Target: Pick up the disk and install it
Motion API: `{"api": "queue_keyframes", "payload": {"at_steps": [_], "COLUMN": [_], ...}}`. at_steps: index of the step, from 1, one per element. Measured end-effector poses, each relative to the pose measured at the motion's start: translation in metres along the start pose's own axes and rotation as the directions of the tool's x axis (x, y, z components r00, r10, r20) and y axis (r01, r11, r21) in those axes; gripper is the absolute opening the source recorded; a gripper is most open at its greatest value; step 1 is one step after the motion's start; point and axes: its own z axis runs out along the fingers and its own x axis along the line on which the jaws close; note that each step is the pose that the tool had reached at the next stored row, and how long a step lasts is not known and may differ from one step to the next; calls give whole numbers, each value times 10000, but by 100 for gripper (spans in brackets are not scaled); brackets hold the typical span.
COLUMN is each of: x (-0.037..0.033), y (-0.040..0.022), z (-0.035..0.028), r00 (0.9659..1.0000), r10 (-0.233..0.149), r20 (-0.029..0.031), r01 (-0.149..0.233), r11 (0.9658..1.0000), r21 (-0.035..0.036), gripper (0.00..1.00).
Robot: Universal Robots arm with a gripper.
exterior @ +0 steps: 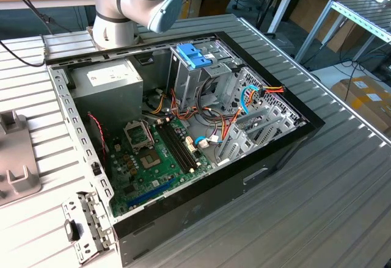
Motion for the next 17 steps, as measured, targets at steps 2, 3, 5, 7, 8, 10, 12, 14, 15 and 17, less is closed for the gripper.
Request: {"api": "queue_keyframes", "payload": {"at_steps": [2, 3, 5, 7, 8, 10, 12, 14, 15, 17], "x": [0, 0, 0, 0, 0, 0, 0, 0, 0, 0], "y": [0, 0, 0, 0, 0, 0, 0, 0, 0, 0], "z": [0, 0, 0, 0, 0, 0, 0, 0, 0, 0], "r00": [10000, 10000, 9998, 9997, 9996, 9994, 9991, 9987, 9985, 9981], "r10": [-66, -97, -174, -263, -290, -356, -423, -513, -552, -619], "r20": [-2, -4, -7, -12, -13, -15, -18, -22, -24, -27], "r01": [66, 97, 174, 263, 290, 356, 423, 513, 552, 619], "r11": [10000, 10000, 9998, 9997, 9996, 9994, 9991, 9987, 9985, 9981], "r21": [-1, -2, -4, -7, -7, -9, -11, -13, -14, -16], "gripper": [11, 11, 11, 11, 11, 11, 11, 11, 11, 11]}}
